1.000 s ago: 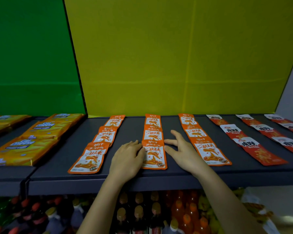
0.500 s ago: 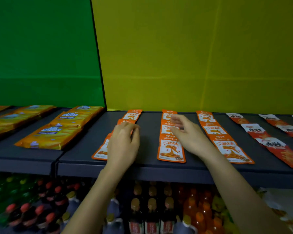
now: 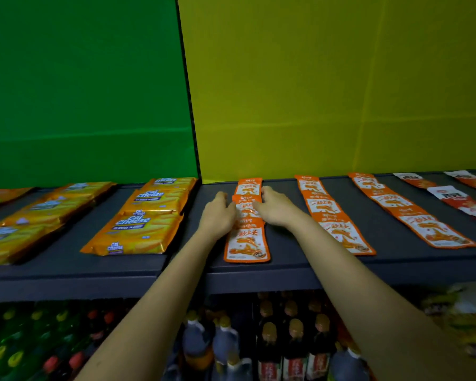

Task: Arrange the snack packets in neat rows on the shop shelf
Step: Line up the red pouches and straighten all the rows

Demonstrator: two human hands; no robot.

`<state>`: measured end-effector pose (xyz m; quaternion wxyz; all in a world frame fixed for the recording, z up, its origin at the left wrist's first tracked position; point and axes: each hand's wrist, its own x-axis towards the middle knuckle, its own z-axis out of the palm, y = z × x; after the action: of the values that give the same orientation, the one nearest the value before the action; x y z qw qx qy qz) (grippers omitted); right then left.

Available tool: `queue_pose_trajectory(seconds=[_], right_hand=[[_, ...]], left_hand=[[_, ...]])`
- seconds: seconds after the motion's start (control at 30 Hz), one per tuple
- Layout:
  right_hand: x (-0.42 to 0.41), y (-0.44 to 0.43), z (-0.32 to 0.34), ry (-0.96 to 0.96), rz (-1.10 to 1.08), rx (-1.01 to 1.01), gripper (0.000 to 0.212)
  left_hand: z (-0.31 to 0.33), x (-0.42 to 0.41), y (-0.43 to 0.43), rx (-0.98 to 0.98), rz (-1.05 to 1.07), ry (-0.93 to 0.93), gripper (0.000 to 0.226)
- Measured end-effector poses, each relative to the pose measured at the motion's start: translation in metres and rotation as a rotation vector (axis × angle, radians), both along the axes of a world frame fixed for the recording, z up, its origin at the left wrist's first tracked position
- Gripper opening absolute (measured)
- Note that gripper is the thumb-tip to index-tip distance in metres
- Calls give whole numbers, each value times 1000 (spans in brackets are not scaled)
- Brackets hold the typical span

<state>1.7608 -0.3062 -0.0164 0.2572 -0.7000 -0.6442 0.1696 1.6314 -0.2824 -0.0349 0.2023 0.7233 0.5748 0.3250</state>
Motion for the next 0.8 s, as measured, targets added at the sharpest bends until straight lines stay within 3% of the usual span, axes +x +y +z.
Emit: queue_pose_trajectory(seconds=[0.1, 0.4, 0.63, 0.8], right_hand=[[-4, 8, -14, 52, -70, -20, 50], [1, 29, -20, 3, -131, 1, 54], [6, 46, -23, -37, -130, 10, 51], [8, 50, -27, -53, -124, 24, 49]], left_hand=[[-6, 1, 9, -22, -4, -7, 24], [-8, 3, 39, -90, -17, 90, 44], [-10, 5, 57, -71, -60, 157, 36], [-9, 4, 56, -77, -65, 46, 44]])
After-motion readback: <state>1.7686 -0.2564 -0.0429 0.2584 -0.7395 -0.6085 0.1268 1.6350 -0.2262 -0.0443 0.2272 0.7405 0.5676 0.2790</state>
